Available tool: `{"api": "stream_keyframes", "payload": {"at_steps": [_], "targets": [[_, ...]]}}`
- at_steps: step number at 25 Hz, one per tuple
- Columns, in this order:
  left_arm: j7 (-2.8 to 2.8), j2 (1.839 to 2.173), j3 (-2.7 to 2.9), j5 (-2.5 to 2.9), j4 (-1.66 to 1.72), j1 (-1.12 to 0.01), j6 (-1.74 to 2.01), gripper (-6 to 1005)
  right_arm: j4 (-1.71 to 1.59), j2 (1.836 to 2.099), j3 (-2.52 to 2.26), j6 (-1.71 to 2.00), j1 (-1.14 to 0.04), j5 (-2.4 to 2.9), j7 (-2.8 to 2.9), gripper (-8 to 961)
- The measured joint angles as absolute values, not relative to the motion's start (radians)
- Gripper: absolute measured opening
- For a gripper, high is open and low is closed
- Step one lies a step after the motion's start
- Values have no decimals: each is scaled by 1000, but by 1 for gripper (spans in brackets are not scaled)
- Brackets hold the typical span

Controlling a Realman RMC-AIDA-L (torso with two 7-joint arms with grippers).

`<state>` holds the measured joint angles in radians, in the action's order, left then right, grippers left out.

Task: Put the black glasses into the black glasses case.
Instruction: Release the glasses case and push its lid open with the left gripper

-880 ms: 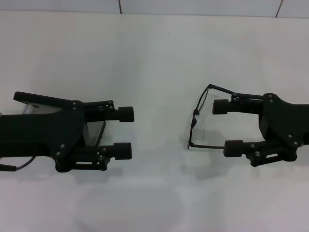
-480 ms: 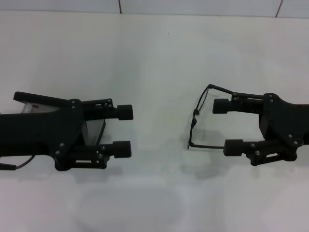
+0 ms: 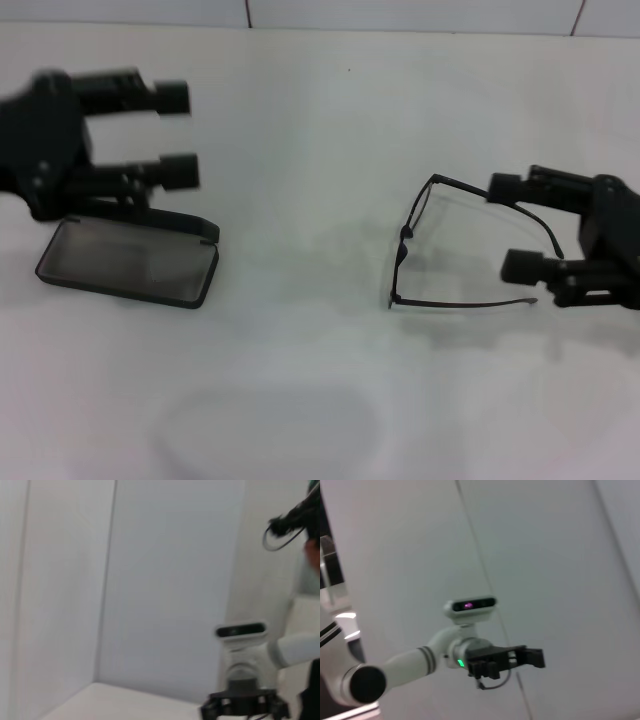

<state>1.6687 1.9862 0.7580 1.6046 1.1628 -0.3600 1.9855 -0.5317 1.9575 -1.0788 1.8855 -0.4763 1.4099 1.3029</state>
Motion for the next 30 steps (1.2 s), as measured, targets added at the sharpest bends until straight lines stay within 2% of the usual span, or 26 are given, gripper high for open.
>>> {"api": "stream_keyframes", "payload": {"at_steps": [5, 10, 19, 30], "targets": [[1731, 2005, 739, 1772, 1474, -356, 1939, 740, -532, 1963, -1031, 1888, -423, 1409, 1300, 868], [1764, 2095, 845, 2142, 1807, -341, 1889, 740, -525, 1966, -1002, 1892, -407, 1407, 1300, 867], [1832, 2091, 1275, 2526, 1883, -269, 1613, 734, -521, 1974, -996, 1885, -411, 1411, 1298, 867], [1864, 2092, 1324, 2675, 1700, -331, 1550, 719, -504, 1976, -997, 1883, -404, 1411, 1281, 866]]}}
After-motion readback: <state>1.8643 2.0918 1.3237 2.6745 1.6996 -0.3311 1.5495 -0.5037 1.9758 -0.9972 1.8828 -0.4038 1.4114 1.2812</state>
